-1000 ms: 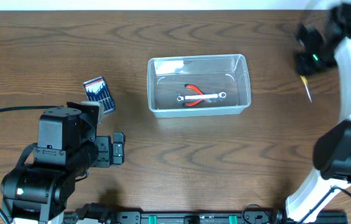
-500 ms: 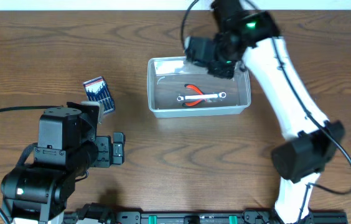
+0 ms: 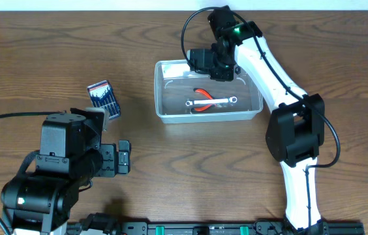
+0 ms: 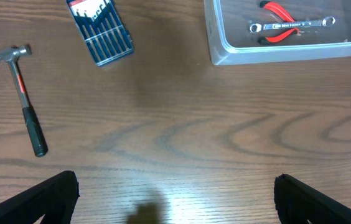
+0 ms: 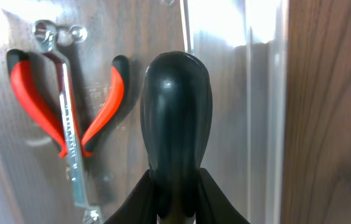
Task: Pack container
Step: 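Carry the screwdriver with right gripper into the container and release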
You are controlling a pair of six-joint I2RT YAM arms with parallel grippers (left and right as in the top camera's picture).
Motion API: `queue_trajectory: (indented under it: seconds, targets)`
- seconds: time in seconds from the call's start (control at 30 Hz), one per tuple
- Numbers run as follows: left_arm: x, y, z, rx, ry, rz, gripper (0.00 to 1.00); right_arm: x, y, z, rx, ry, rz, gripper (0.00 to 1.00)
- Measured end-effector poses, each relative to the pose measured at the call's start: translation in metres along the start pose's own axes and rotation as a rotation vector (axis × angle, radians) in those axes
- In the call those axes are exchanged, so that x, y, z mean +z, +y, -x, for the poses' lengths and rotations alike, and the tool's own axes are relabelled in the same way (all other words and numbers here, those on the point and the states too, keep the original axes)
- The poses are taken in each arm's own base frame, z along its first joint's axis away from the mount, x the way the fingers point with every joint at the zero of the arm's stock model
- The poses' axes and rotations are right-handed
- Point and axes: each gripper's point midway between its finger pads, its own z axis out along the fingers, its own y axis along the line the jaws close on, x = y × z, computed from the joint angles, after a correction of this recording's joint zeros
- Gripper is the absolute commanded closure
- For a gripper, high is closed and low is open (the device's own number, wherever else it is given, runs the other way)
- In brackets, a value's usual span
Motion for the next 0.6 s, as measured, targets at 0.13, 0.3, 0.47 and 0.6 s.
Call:
queue_trajectory:
  seconds: [0.13,0.3,0.47,0.6]
  targets:
    - [0.0,0.0,0.0,0.0,0.0,0.0,0.01,0.006,0.001,-0.004,0.018,-0.019,0.025,0.99]
    - [0.0,0.0,0.0,0.0,0.0,0.0,0.02,0.03,0.007,-0.017,0.047,-0.012,0.087,0.99]
    - [0.0,0.0,0.0,0.0,0.0,0.0,0.02,0.038,0.011,-0.021,0.055,-0.008,0.113,0.97]
    - [0.0,0.0,0.0,0.0,0.0,0.0,0.02,0.038,0.011,-0.02,0.055,-0.011,0.115,0.8]
